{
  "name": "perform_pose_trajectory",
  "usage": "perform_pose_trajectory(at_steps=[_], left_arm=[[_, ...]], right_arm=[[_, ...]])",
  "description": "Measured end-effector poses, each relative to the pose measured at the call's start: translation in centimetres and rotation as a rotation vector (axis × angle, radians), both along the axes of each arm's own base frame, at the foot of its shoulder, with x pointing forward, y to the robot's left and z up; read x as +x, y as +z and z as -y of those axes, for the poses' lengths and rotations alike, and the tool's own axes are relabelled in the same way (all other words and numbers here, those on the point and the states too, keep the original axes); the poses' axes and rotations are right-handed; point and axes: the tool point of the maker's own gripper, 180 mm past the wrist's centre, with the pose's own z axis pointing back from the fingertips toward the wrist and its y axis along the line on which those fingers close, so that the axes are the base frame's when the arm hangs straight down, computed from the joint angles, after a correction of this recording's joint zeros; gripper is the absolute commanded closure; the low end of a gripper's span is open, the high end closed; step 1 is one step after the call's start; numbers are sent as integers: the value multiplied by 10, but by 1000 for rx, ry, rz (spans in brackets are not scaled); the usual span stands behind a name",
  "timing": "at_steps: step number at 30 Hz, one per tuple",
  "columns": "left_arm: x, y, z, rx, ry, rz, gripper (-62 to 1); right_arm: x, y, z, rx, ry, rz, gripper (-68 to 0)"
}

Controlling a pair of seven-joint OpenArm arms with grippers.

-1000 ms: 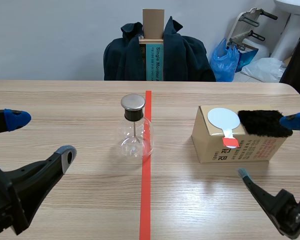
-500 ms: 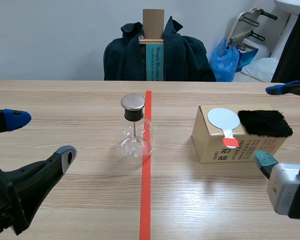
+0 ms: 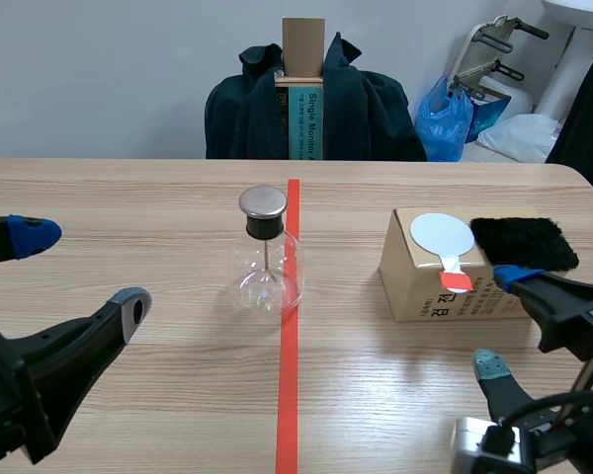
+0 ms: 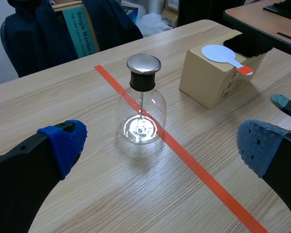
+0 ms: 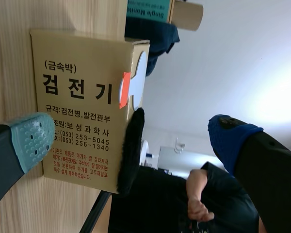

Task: Do the electroscope experiment.
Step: 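Pick up the white charging plate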

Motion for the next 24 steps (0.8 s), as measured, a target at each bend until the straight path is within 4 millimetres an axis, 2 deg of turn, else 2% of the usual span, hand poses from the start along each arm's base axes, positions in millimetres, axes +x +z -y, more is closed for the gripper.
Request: perform_pose_trajectory(at_steps=[6,13,19,24], left_arm=[[0,0,0,0,0,0,-623],[0,0,0,0,0,0,-623],[0,0,0,0,0,0,-623],[0,0,0,0,0,0,-623]], right_arm=[[29,-4,0,18,-76,55,-679],[62,20,-9,72,-169,154,-679],[61,16,-24,92,-162,141,-679],[57,2,-17,79,-203,105,-679]])
